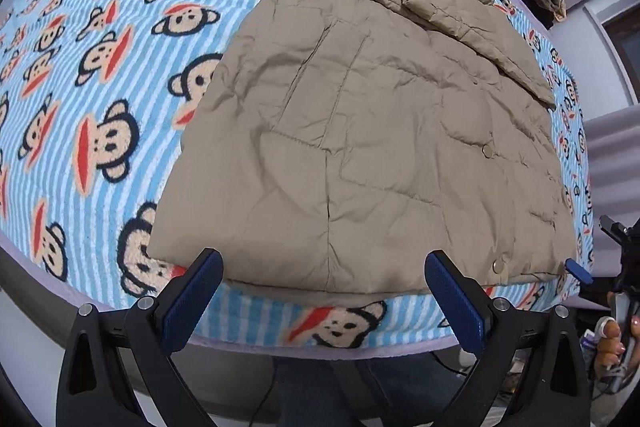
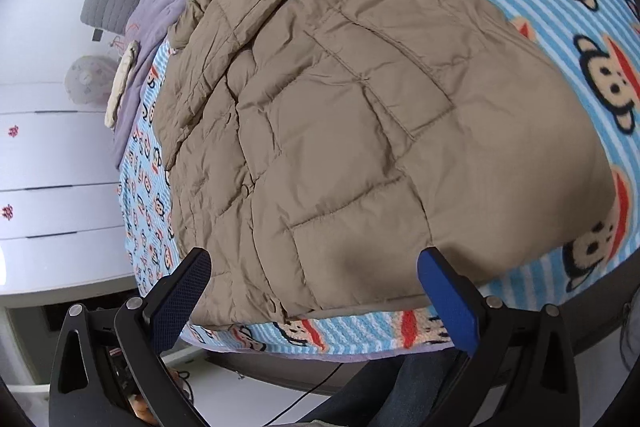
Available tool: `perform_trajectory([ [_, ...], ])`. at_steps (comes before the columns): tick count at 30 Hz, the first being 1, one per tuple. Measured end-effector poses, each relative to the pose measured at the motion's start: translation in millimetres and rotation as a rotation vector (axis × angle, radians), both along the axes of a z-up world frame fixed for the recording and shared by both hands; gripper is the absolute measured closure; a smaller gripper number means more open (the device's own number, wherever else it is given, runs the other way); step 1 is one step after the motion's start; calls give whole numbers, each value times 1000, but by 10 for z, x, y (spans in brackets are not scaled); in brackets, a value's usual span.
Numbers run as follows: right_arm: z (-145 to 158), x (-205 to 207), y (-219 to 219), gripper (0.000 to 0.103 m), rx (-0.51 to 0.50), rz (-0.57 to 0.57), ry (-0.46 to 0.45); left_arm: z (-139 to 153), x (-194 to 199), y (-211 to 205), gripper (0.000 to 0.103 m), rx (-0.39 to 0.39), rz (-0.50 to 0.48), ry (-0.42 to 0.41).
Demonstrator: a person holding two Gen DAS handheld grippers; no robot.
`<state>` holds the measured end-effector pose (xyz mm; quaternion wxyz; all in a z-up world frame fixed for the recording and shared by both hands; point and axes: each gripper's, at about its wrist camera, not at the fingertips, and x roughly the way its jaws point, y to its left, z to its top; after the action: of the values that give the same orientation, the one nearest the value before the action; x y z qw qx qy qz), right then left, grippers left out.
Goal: Fold large clothes
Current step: 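Grasp the jacket's bottom edge with both grippers and lift it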
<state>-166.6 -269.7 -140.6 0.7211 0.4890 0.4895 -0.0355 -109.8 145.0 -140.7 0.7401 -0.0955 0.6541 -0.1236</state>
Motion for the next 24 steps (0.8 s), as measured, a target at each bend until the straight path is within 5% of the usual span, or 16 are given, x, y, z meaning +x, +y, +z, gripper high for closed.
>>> perform_trajectory([
  [10, -265, -595, -401, 1, 122, -219, 29, -500, -122, 110, 1, -240, 86, 170],
  [18, -585, -722, -467, 2, 250, -315, 23, -519, 55, -82, 5, -250, 88, 124],
  [21, -617, -720, -452, 3, 273, -324, 8, -504, 110, -99, 31, -241, 81, 116],
  [23, -634, -713, -453, 7, 287, -330, -5, -511, 141, -92, 66, -248, 80, 123],
  [24, -643, -713, -461, 7, 296, -337, -13, -514, 154, -92, 71, -257, 84, 128],
])
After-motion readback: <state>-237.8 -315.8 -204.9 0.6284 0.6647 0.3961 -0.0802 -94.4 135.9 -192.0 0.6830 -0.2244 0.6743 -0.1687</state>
